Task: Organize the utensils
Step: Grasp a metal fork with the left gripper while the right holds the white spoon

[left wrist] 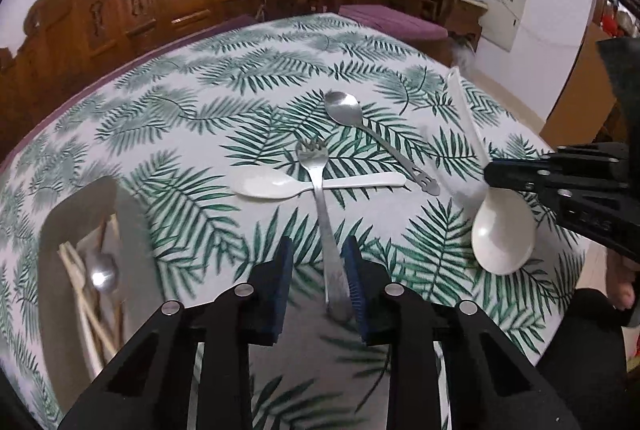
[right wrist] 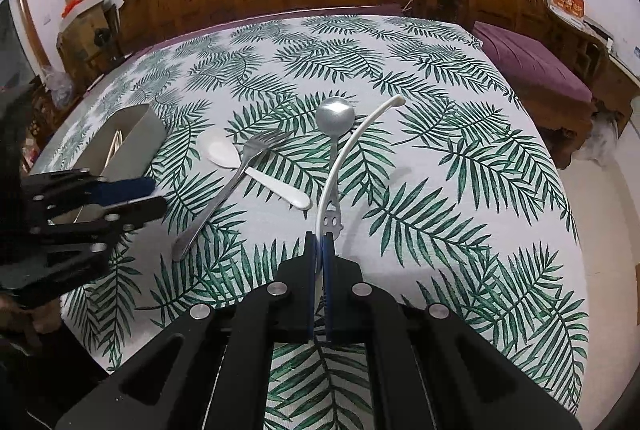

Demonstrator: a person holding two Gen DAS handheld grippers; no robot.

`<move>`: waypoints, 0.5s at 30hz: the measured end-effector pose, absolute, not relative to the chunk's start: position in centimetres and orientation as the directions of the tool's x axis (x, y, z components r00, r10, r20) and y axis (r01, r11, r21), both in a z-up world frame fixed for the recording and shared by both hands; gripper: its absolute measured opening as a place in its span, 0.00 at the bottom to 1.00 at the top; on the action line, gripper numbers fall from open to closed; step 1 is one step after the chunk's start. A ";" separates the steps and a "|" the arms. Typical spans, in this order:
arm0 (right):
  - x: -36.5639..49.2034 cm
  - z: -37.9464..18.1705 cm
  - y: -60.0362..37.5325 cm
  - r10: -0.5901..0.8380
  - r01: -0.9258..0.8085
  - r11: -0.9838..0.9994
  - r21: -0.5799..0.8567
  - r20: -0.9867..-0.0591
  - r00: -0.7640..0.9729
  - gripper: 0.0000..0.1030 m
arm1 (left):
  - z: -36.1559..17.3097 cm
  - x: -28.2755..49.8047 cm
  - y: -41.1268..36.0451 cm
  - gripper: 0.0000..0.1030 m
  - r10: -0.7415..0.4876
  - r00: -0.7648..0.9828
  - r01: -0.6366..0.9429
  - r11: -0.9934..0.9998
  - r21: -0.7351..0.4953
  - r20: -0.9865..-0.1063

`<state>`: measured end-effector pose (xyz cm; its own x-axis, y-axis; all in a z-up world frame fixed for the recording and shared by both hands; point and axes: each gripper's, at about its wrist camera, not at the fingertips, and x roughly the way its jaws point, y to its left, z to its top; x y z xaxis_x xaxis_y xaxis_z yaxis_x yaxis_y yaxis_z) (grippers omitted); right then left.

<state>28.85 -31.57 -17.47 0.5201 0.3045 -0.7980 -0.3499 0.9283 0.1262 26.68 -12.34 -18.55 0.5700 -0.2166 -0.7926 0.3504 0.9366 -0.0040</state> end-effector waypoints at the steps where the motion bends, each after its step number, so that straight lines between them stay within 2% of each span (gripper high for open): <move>1: 28.8 -17.5 -31.6 0.306 -0.350 0.928 0.128 -0.798 0.520 0.04 | -19.0 27.3 -12.7 0.22 -0.213 0.560 0.352 0.936 -0.003 -0.801; 15: 29.1 -17.8 -31.9 0.326 -0.345 0.925 0.159 -0.798 0.507 0.04 | -22.1 32.9 -14.4 0.16 -0.191 0.478 0.322 0.946 -0.032 -0.857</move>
